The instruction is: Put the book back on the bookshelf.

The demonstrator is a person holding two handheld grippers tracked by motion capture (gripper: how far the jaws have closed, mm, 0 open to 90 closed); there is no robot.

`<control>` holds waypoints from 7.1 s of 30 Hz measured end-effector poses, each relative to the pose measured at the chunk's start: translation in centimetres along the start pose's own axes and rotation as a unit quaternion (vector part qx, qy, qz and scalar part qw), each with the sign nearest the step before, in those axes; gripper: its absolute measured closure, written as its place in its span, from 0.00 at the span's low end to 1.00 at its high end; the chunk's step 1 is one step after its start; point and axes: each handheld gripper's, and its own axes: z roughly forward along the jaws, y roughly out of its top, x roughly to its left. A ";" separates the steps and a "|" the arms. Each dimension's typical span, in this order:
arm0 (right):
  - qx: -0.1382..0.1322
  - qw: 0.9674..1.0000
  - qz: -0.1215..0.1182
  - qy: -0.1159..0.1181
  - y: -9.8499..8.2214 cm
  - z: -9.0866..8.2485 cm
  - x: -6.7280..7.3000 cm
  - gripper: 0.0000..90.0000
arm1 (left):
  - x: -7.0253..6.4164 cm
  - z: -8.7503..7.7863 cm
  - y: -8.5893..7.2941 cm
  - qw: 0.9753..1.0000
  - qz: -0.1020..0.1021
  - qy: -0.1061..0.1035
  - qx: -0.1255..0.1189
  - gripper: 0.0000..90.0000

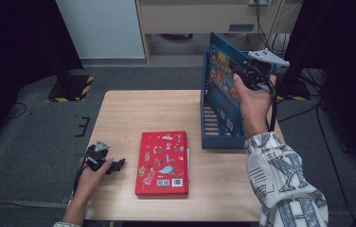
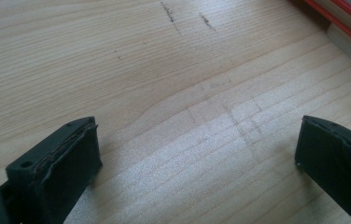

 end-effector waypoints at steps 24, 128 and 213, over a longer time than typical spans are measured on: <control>-0.003 1.000 -0.001 -0.016 -1.1 2.4 0.7 0.91 | -0.1 0.1 0.1 1.000 0.000 -0.001 -0.001 0.00; 0.051 0.998 -0.025 -0.011 -5.7 2.3 2.9 0.73 | -0.2 0.2 0.1 1.000 0.001 -0.003 0.000 0.00; 0.027 0.997 -0.034 -0.063 -6.2 5.5 4.6 0.81 | -0.3 0.2 0.2 1.000 0.002 -0.006 -0.001 0.00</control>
